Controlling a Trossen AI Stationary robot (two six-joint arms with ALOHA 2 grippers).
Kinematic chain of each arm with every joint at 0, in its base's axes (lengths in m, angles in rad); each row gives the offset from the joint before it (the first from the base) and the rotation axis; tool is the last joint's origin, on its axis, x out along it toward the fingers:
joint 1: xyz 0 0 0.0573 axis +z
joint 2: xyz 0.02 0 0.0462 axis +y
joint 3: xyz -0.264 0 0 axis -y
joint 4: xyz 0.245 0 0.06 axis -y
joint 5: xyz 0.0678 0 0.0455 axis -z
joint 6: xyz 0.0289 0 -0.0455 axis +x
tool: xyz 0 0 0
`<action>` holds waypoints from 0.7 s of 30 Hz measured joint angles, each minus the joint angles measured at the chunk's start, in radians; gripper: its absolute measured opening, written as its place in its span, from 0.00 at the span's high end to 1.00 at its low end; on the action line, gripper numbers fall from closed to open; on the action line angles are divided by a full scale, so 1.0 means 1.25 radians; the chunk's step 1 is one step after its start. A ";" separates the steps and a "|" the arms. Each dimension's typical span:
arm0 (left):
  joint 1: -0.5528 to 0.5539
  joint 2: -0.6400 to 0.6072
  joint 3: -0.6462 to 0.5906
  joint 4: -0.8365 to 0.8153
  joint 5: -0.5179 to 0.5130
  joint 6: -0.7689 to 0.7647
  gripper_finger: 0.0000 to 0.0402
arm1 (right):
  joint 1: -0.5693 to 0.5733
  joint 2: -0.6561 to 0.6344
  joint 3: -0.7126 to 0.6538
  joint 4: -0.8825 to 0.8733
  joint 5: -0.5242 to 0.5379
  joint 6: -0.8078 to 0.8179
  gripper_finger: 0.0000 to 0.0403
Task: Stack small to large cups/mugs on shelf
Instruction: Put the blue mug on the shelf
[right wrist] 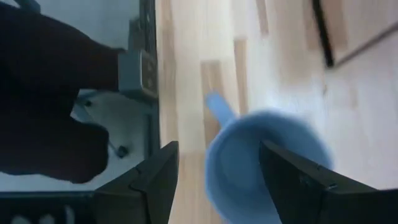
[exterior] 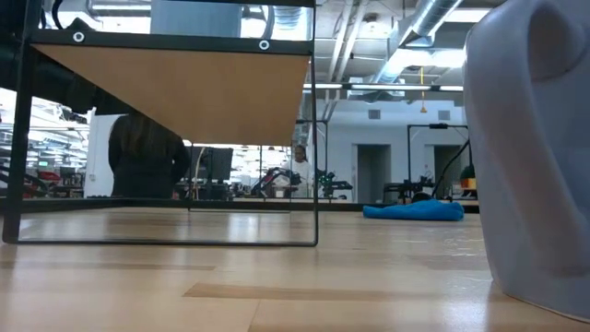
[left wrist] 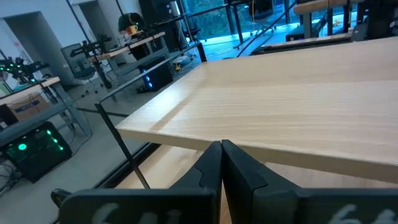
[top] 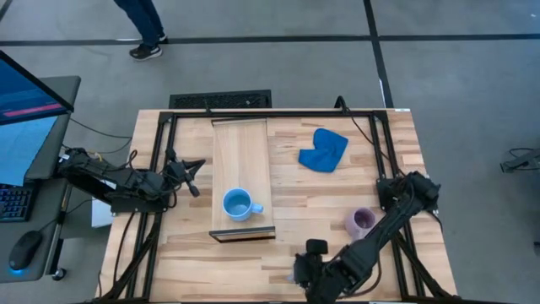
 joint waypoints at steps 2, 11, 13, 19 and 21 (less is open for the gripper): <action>0.000 0.000 0.000 -0.014 0.000 -0.001 1.00 | 0.004 0.016 0.005 -0.020 -0.020 0.040 0.39; 0.000 0.000 0.000 -0.026 0.000 -0.001 1.00 | 0.007 0.031 0.004 -0.020 -0.042 0.114 0.39; 0.000 0.000 0.000 -0.035 0.001 -0.001 1.00 | 0.008 0.031 0.004 -0.019 -0.045 0.128 0.39; 0.000 0.000 0.001 -0.058 0.001 -0.001 1.00 | 0.009 0.031 0.004 -0.020 -0.075 0.164 0.39; 0.000 0.000 0.001 -0.058 0.001 -0.001 1.00 | 0.007 0.031 0.004 -0.020 -0.082 0.192 0.39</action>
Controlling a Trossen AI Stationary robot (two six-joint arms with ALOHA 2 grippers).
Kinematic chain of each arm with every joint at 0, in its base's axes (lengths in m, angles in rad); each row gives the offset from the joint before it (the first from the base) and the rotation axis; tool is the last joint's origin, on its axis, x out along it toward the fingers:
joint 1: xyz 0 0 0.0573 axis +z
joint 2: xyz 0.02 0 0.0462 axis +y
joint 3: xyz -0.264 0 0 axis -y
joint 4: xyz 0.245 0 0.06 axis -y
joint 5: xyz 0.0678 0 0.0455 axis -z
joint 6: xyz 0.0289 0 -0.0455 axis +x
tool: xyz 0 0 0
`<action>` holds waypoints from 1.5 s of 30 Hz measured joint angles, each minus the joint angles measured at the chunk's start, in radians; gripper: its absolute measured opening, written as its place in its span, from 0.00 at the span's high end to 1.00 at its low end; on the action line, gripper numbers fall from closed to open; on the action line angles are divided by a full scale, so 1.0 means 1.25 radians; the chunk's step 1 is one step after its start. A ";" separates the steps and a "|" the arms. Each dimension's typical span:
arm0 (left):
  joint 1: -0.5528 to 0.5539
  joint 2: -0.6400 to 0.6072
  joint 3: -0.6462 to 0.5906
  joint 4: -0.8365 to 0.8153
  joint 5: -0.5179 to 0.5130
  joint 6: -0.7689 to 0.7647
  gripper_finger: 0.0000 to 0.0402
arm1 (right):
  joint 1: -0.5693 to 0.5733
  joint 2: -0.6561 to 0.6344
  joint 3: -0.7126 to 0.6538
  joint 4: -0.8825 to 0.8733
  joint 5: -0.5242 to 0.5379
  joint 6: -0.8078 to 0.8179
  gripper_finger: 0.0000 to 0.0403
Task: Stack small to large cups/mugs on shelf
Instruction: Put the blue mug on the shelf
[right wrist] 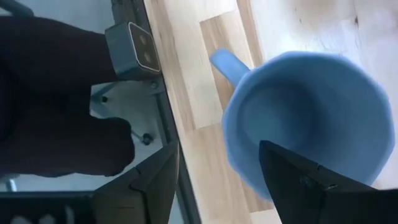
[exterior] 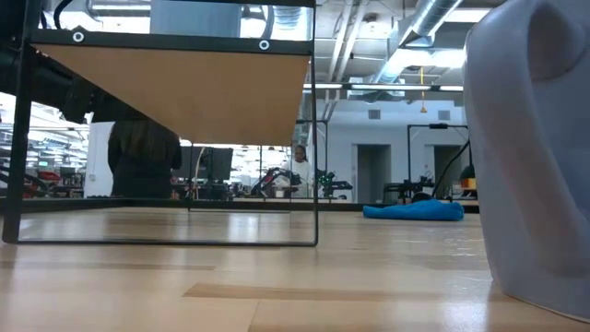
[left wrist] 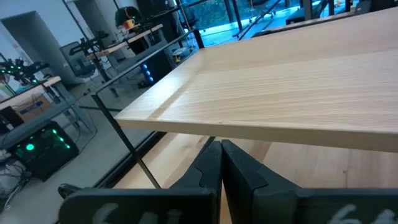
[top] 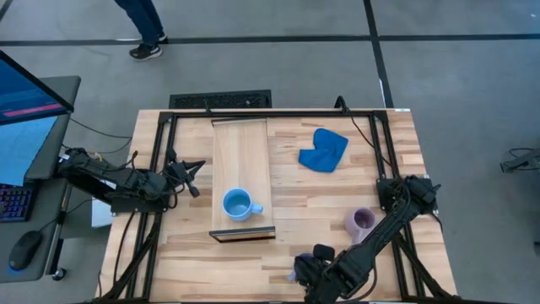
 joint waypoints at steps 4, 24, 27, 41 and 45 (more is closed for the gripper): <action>0.000 0.000 0.000 -0.001 0.000 0.000 1.00 | 0.000 0.000 0.000 0.000 -0.001 0.033 0.39; 0.000 0.000 0.000 -0.003 0.000 0.002 1.00 | -0.012 0.000 0.000 0.010 0.002 0.004 0.39; 0.000 0.000 0.000 -0.003 0.000 0.002 1.00 | -0.012 0.000 0.000 0.005 0.002 0.000 0.39; 0.000 0.000 0.000 -0.008 -0.001 0.002 1.00 | -0.016 0.001 0.000 -0.034 -0.034 -0.001 0.39; 0.000 0.000 0.000 -0.009 -0.001 0.002 1.00 | -0.019 0.002 0.000 -0.042 -0.038 -0.002 0.39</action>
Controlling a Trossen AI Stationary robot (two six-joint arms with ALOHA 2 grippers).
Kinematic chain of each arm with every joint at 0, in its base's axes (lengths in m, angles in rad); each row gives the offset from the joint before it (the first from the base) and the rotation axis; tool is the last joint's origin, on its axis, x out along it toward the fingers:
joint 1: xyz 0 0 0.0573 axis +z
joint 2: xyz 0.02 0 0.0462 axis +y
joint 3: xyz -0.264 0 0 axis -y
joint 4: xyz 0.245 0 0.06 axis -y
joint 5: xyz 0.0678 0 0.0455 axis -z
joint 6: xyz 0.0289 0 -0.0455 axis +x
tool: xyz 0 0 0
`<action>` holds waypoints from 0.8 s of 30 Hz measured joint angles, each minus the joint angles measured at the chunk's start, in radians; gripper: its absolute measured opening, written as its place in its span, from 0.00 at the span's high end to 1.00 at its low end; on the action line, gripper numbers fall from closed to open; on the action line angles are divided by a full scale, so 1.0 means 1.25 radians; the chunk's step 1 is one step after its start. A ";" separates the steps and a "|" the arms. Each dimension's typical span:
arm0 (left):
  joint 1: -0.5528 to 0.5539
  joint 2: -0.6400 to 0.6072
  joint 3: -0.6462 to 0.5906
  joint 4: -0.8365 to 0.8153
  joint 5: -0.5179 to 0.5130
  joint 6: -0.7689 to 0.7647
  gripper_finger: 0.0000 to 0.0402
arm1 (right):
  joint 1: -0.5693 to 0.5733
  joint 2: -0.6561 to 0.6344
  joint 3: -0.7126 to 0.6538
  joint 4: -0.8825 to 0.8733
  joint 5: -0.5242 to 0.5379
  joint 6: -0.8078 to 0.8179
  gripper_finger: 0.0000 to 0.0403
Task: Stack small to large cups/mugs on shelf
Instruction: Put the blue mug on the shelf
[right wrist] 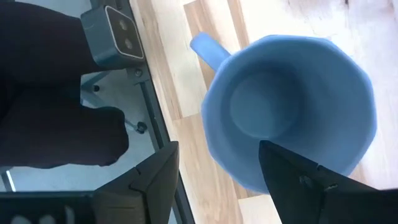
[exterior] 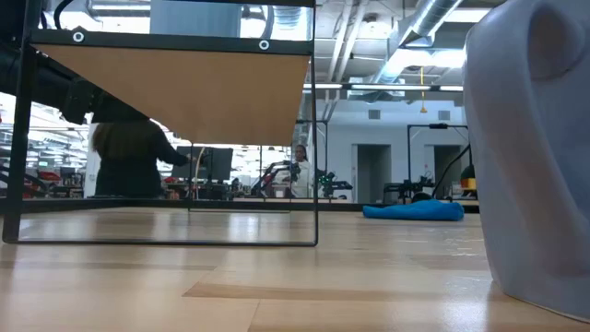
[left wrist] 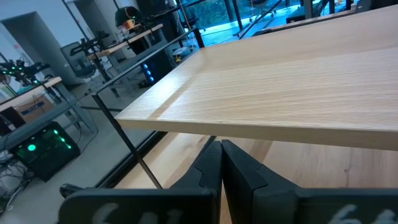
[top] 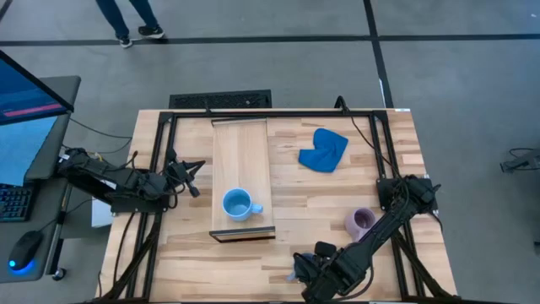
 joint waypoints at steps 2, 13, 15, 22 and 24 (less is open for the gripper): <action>0.000 0.000 0.000 -0.001 0.000 0.000 1.00 | -0.002 0.000 0.000 0.000 0.000 0.000 0.39; 0.000 0.000 0.000 -0.002 0.000 -0.001 1.00 | -0.019 0.070 0.000 0.029 -0.084 -0.063 0.39; 0.000 0.000 0.000 -0.002 0.000 -0.001 1.00 | -0.025 0.087 -0.001 0.034 -0.106 -0.058 0.39; 0.000 0.000 0.000 -0.002 -0.001 0.000 1.00 | -0.028 0.092 0.000 0.033 -0.110 -0.057 0.43; 0.000 0.000 0.000 -0.001 -0.002 0.000 1.00 | -0.028 0.092 0.000 0.028 -0.110 -0.058 0.49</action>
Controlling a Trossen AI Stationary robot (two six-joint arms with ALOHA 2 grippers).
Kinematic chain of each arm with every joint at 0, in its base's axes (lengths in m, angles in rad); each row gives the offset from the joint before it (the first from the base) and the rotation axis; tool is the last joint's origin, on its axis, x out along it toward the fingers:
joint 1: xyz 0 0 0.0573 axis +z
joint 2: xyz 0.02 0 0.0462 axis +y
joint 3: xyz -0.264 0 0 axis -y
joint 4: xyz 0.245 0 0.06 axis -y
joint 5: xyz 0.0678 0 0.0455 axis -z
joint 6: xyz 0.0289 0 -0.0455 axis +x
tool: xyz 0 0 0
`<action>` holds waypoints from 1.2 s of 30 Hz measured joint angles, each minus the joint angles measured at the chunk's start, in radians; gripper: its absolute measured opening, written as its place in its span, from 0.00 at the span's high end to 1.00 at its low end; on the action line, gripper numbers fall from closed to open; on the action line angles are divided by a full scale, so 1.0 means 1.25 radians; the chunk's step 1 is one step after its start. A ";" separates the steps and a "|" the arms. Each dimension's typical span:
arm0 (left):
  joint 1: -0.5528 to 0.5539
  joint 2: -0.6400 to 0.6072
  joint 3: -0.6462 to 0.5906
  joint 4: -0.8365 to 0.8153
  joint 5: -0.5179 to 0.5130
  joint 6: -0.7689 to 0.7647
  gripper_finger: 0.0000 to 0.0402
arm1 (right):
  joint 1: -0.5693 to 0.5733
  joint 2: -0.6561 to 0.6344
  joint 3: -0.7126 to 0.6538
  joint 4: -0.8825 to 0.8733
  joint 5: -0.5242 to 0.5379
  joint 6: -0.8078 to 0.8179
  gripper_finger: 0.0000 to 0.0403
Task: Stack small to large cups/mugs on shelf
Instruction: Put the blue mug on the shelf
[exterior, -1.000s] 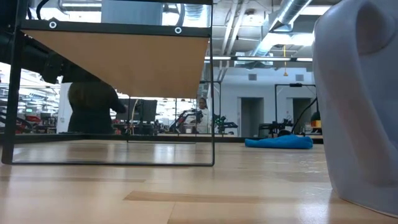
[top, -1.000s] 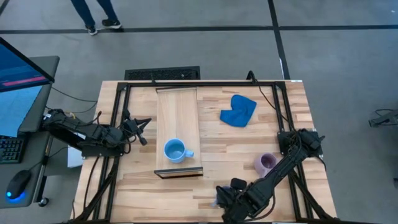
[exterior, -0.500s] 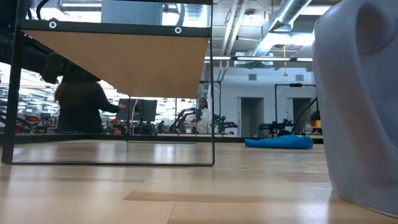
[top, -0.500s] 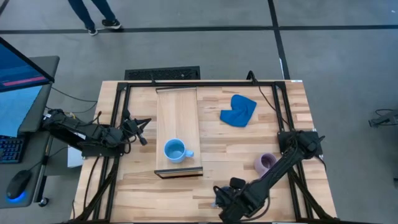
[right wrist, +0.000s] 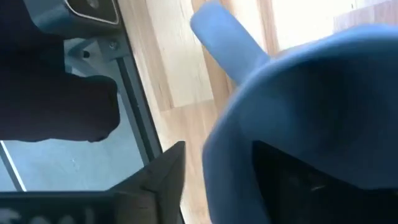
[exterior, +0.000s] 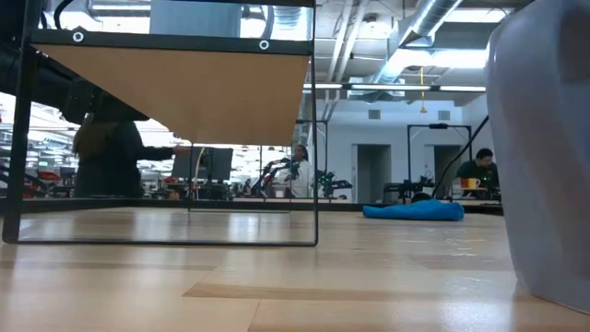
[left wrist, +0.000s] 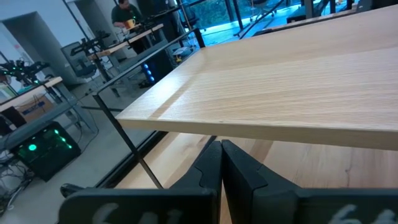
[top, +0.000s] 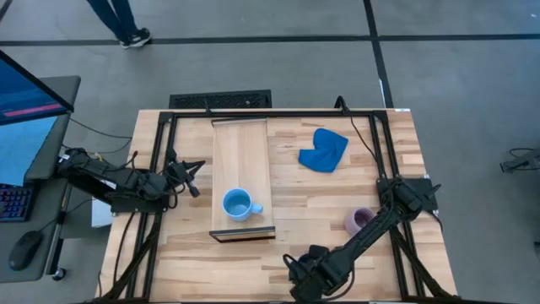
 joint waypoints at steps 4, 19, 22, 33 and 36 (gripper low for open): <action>0.000 0.000 0.000 0.000 0.000 0.000 1.00 | -0.002 0.000 0.000 -0.035 -0.001 -0.014 0.68; 0.000 0.000 0.000 -0.003 -0.001 0.000 1.00 | -0.077 -0.001 0.000 -0.261 0.020 -0.188 0.94; 0.000 0.000 0.000 -0.004 -0.001 0.001 1.00 | -0.106 0.000 -0.002 -0.289 0.049 -0.215 0.94; 0.000 0.000 0.000 -0.004 0.000 0.001 1.00 | -0.207 -0.008 -0.002 -0.388 0.139 -0.270 0.94; 0.000 0.000 0.000 -0.005 0.000 0.001 1.00 | -0.209 -0.023 -0.002 -0.385 0.145 -0.277 0.94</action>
